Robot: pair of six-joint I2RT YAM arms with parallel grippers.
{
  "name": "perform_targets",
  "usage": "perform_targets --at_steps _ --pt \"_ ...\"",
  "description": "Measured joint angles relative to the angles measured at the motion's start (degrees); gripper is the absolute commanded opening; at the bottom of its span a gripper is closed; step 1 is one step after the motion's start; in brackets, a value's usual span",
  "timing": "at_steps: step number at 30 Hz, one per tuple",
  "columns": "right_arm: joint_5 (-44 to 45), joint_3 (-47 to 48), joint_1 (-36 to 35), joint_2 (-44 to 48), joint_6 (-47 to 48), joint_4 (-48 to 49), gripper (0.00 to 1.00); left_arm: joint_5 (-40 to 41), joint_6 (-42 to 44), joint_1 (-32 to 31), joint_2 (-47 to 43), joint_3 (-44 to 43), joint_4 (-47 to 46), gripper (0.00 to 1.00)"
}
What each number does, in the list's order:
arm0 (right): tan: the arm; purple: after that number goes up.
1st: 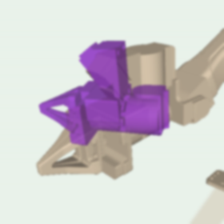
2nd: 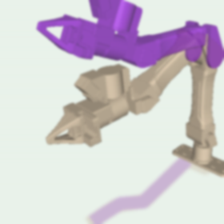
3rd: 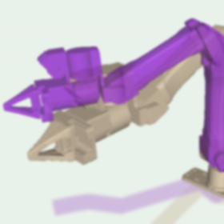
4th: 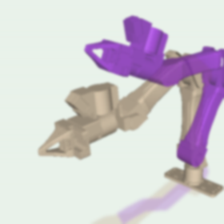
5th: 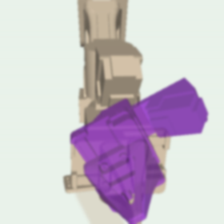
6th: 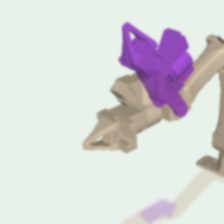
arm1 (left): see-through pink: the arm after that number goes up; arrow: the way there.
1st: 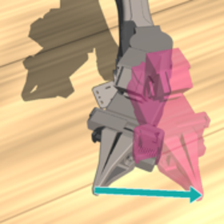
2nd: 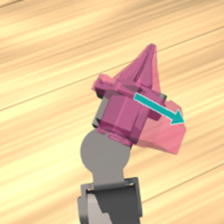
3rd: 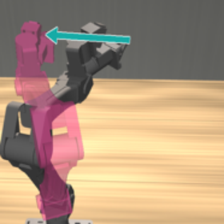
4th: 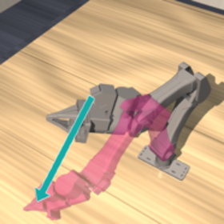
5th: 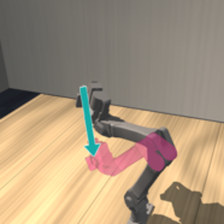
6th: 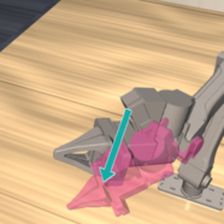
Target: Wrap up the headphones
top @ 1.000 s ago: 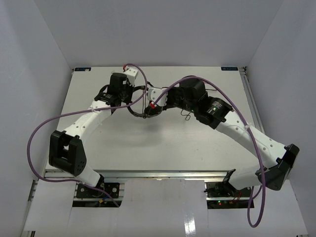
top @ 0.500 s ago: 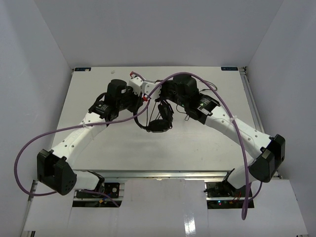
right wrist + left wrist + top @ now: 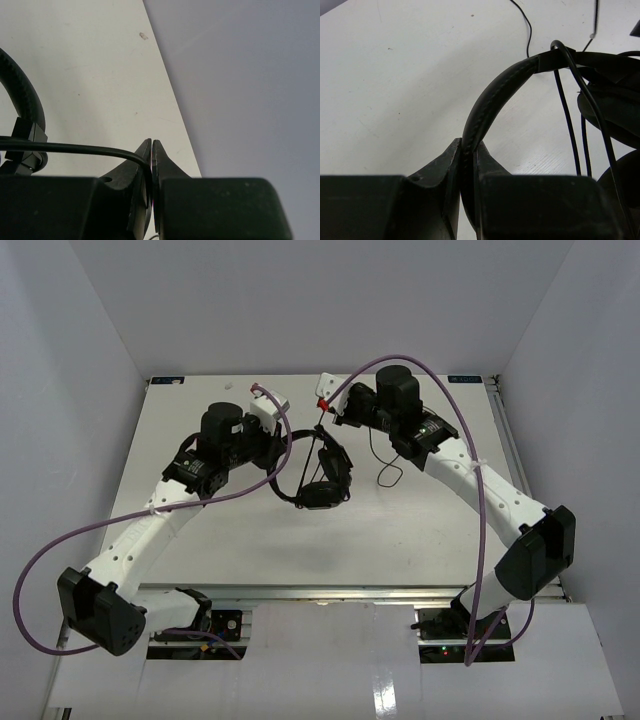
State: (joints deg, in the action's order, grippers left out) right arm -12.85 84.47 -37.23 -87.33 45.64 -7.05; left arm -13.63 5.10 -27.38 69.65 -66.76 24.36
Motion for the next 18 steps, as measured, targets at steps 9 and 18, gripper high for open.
perform_targets --at_steps 9,18 --pt "-5.27 2.98 0.41 -1.64 -3.8 -0.48 0.08 -2.09 -0.13 -0.22 0.02 -1.16 1.9 0.0" --pt "-7.32 6.4 0.41 -2.23 -6.13 -0.6 0.08 -3.53 -0.95 -0.94 0.24 -1.16 0.89 0.0"
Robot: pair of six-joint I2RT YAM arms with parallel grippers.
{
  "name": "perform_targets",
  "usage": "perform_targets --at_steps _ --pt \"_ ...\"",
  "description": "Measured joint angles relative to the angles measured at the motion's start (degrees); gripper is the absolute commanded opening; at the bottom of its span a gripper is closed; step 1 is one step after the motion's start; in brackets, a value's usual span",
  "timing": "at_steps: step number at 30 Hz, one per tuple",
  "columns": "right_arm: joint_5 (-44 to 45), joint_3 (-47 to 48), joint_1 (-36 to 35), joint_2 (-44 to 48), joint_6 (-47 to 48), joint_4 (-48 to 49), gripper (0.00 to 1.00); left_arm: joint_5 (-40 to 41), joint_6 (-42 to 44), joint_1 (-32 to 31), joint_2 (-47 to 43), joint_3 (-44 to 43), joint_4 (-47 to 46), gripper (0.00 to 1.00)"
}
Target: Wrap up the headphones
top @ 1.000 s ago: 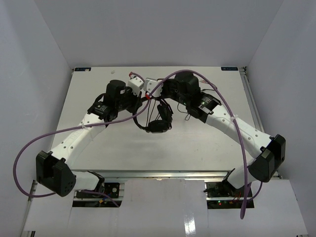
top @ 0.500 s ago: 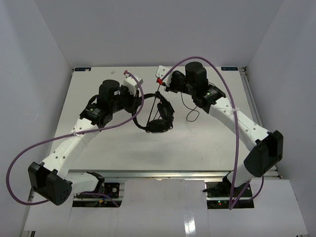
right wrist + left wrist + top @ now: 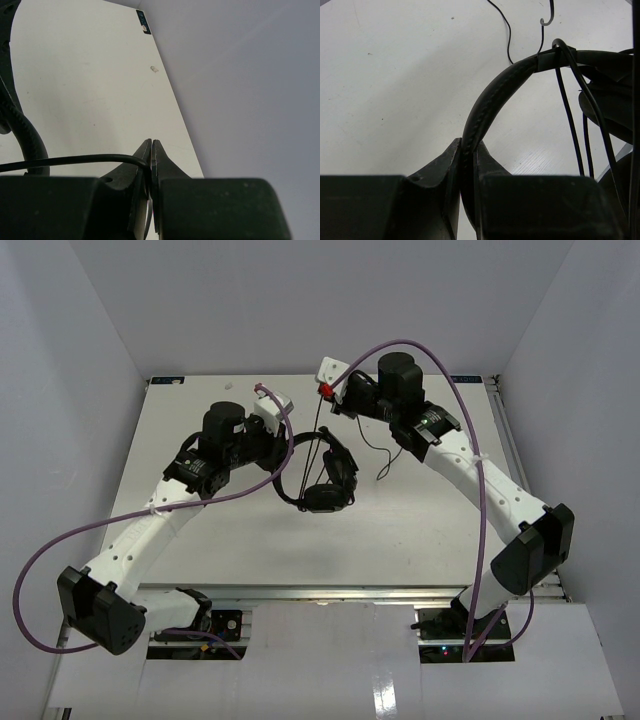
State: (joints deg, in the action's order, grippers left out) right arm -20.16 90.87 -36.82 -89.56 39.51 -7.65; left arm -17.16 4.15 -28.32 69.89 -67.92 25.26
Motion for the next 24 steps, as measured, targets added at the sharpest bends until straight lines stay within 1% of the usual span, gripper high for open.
perform_targets --at_steps 4,9,14,18,24 --pt "0.25 -0.08 0.02 -0.61 -0.14 -0.08 0.08 -0.14 -0.24 0.0 -0.02 0.0 0.02 0.0" --pt "0.44 -2.97 0.87 -0.8 -0.77 0.4 0.08 -0.16 -0.32 -0.08 -0.38 -0.5 0.79 0.0" --pt "-0.29 -5.31 2.52 -0.94 -2.7 0.59 0.08 -0.11 -0.49 -0.27 -1.31 -2.83 1.68 0.0" --pt "-2.72 -6.79 3.38 -0.87 -5.04 1.5 0.08 0.82 -0.6 -0.33 -2.04 -5.27 1.69 0.0" --pt "-8.93 -11.29 5.4 0.18 -10.41 4.88 0.12 2.69 -0.73 -0.33 -1.78 -8.44 2.63 0.0"
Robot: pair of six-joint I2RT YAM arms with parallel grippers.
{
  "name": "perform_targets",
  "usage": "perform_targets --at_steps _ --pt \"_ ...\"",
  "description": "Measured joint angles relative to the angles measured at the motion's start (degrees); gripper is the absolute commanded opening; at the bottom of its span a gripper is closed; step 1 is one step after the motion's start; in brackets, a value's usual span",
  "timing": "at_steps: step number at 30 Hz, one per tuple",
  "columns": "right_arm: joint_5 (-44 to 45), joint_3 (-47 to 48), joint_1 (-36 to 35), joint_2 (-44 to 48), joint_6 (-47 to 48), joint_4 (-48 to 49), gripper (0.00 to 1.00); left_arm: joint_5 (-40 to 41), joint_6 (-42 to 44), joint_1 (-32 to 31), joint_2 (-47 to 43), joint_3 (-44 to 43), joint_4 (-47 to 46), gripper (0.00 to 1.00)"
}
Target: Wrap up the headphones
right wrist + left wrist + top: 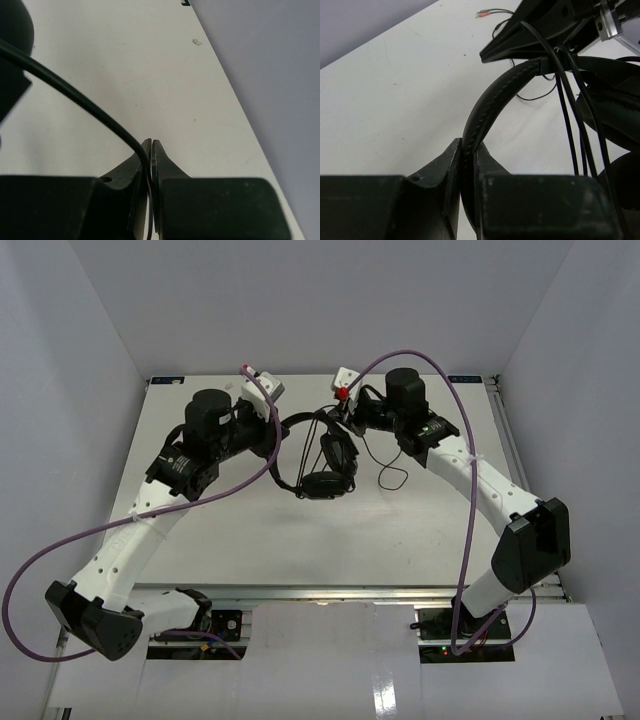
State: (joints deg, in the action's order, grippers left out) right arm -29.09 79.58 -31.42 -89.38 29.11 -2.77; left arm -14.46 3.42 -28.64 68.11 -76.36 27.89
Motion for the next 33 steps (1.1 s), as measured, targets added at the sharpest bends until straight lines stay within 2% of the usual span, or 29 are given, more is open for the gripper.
perform_targets --at_steps 7,13,20,26,33 --pt "-13.87 -8.2 3.46 0.4 -13.26 10.08 0.15 0.5 -1.82 0.0 2.08 -8.69 0.31 0.0" --pt "-26.76 -13.32 3.54 -1.1 -33.52 30.75 0.14 0.57 -4.27 -0.07 4.87 -16.44 0.36 0.0" --pt "-33.11 -20.09 2.78 -2.23 -49.95 49.65 0.16 3.37 -5.03 -0.2 7.56 -22.85 1.52 0.0" --pt "-34.87 -24.64 -0.34 -2.23 -56.35 57.99 0.17 8.59 -6.63 -0.26 12.07 -31.29 1.57 0.0" --pt "-35.29 -26.45 -5.15 -0.76 -58.78 61.66 0.17 17.56 -8.22 -0.35 16.29 -37.76 0.56 0.0"
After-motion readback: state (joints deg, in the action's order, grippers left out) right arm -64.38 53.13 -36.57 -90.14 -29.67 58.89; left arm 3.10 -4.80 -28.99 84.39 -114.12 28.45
